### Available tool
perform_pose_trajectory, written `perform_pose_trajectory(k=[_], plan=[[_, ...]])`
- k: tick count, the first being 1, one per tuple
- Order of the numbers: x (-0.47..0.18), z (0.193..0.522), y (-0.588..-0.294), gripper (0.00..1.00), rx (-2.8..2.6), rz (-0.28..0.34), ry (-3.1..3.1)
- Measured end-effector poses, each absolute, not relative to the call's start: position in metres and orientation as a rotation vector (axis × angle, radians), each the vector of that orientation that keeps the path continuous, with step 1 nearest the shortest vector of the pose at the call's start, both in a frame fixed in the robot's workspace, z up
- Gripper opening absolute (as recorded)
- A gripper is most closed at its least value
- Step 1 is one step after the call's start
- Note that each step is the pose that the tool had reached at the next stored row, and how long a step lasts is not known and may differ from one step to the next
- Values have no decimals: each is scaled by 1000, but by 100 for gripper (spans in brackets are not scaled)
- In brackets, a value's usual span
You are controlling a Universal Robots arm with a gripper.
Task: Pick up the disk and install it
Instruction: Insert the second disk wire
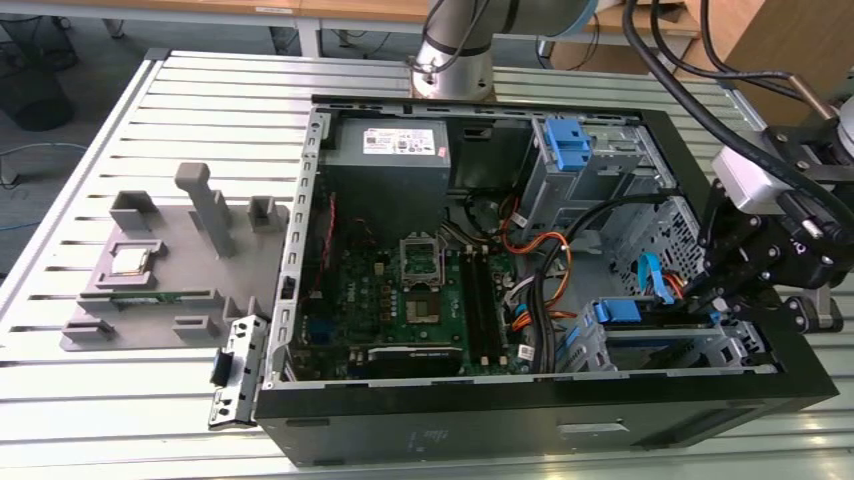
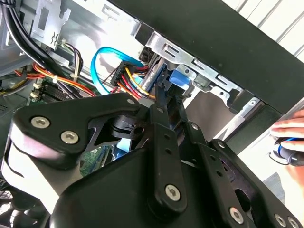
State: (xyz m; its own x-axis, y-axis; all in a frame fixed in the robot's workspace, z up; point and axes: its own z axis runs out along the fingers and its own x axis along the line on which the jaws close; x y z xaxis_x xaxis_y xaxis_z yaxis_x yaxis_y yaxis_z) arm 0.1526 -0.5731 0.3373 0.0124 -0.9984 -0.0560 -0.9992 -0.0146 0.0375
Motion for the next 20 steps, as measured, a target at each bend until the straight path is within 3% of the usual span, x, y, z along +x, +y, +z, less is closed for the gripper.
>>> perform_pose_trajectory(k=[8,10,20], plan=[[153,337,-573,24,-2226,104,2196],[152,337,-573,16,-2226,104,2196],[152,337,-573,16,-2229,97,2200]])
